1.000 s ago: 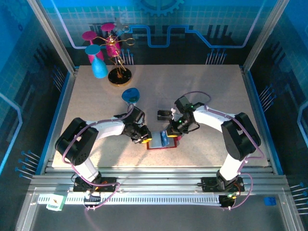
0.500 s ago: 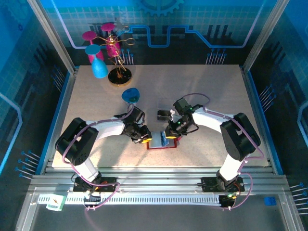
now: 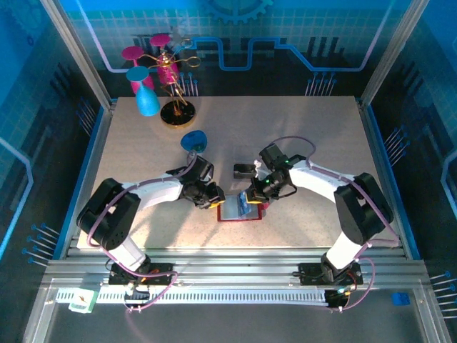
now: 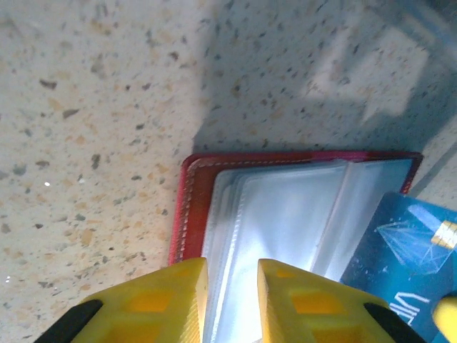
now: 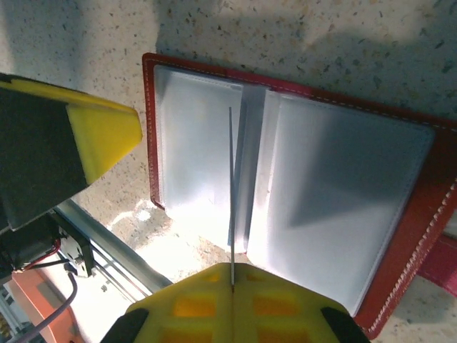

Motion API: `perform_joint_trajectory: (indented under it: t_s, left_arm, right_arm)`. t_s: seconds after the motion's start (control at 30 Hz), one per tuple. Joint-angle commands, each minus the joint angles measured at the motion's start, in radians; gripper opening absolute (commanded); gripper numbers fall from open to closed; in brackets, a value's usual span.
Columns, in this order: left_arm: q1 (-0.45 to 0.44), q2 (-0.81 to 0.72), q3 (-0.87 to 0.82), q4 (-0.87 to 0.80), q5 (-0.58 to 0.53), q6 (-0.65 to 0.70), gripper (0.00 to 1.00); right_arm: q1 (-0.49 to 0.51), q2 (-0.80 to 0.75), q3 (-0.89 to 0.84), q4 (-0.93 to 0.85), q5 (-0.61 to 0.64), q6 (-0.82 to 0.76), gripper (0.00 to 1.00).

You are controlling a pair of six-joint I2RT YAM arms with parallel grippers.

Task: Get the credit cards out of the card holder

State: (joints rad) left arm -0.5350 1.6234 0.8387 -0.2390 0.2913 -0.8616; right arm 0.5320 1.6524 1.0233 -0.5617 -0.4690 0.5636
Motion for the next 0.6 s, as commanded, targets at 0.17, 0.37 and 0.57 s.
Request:
perform_joint_trajectory:
  t_s: [0.17, 0.37, 0.57]
  left_arm:
    - [0.034, -0.065, 0.047, 0.051, -0.067, 0.031, 0.26]
    - [0.071, -0.09, 0.039, 0.043, -0.062, 0.035, 0.26]
    - [0.094, -0.105, 0.025, 0.038, -0.063, 0.026, 0.26]
  right_arm:
    - [-0.004, -0.033, 0.128, -0.197, 0.089, -0.264, 0.04]
    - [0.006, -0.011, 0.256, -0.329, 0.164, -0.556, 0.04]
    - [0.026, 0.056, 0.402, -0.455, 0.266, -0.834, 0.03]
